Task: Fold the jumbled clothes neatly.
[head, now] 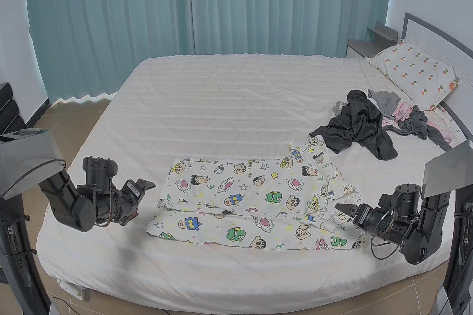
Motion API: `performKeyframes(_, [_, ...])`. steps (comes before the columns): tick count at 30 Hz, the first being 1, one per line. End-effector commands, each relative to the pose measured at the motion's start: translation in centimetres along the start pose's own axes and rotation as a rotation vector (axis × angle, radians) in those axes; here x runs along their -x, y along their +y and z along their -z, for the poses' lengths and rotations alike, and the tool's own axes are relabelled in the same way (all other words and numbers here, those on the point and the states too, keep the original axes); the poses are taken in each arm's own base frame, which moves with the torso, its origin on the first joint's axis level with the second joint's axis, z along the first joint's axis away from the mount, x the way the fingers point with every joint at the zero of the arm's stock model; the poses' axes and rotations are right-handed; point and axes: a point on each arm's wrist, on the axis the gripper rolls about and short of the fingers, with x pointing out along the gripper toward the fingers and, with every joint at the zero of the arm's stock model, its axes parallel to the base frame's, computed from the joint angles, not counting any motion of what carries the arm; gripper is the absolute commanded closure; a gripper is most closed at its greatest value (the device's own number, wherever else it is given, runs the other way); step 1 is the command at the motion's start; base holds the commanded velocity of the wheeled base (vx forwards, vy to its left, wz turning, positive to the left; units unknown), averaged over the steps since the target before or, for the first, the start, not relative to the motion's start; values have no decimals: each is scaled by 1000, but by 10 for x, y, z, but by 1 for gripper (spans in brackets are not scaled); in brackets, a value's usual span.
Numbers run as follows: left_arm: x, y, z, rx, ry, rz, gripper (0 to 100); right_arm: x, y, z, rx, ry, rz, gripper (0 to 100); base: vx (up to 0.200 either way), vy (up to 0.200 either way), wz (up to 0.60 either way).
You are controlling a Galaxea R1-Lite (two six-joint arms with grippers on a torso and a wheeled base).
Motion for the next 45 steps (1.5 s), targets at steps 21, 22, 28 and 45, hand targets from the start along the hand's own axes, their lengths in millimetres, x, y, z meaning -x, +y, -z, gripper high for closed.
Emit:
performKeyframes(21, [40, 46, 27, 34, -47, 144, 0, -35, -20, 31, 35, 51, 152, 0, 0, 0, 0])
performKeyframes(22, [40, 46, 27, 34, -47, 144, 0, -35, -21, 30, 34, 47, 164, 0, 0, 0, 0])
performKeyframes(28, [40, 46, 27, 34, -47, 144, 0, -35, -22, 29, 33, 34, 204, 0, 0, 0, 0])
performKeyframes(45, [39, 47, 30, 2, -46, 127, 0, -21, 10, 17, 52, -83, 105, 0, 0, 0, 0])
